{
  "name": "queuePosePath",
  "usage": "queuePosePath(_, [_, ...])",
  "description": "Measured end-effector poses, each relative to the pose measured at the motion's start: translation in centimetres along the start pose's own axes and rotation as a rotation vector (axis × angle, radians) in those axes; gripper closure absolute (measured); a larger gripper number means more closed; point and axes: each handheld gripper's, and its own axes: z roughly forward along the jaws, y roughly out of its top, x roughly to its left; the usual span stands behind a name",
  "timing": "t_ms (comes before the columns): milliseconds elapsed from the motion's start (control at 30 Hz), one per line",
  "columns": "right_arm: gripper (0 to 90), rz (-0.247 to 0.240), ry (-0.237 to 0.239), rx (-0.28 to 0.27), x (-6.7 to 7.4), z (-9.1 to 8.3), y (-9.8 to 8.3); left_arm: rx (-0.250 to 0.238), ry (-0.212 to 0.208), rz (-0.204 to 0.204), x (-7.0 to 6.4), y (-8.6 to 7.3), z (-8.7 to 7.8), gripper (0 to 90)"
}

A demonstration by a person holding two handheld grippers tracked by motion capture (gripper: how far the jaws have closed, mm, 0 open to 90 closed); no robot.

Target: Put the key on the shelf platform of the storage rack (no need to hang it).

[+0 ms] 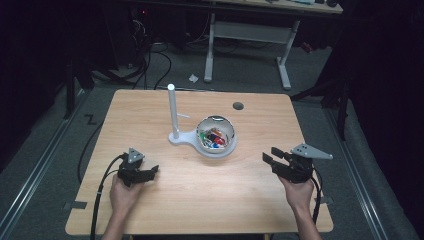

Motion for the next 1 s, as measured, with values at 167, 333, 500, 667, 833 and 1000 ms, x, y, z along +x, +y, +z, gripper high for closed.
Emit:
queuePosePath(167, [53.3, -0.002, 0.001, 0.000, 0.2, 0.5, -0.3, 0.000, 0.000, 0.000, 0.0, 0.0, 0.0, 28.0])
queuePosePath(333, [53.1, 0.004, 0.001, 0.001, 0.2, 0.9, -0.7, 0.000, 0.000, 0.000, 0.0, 0.0, 0.0, 28.0])
queuePosePath(500, [52.8, -0.001, -0.010, 0.009, 0.2, 1.3, -1.1, 0.000, 0.000, 0.001, 0.0, 0.0, 0.0, 28.0])
queuePosePath(667, [52.6, 0.001, -0.015, 0.021, 0.2, 1.9, -1.6, 0.000, 0.000, 0.001, 0.0, 0.0, 0.0, 28.0])
queuePosePath(833, [52.6, -0.001, -0.025, 0.034, 0.1, 2.6, -2.4, 0.000, 0.001, -0.001, 0.0, 0.0, 0.0, 28.0])
queuePosePath(1000, [52.6, 0.005, -0.035, 0.039, 0.0, 3.0, -2.8, 0.000, 0.000, 0.000, 0.0, 0.0, 0.0, 28.0])
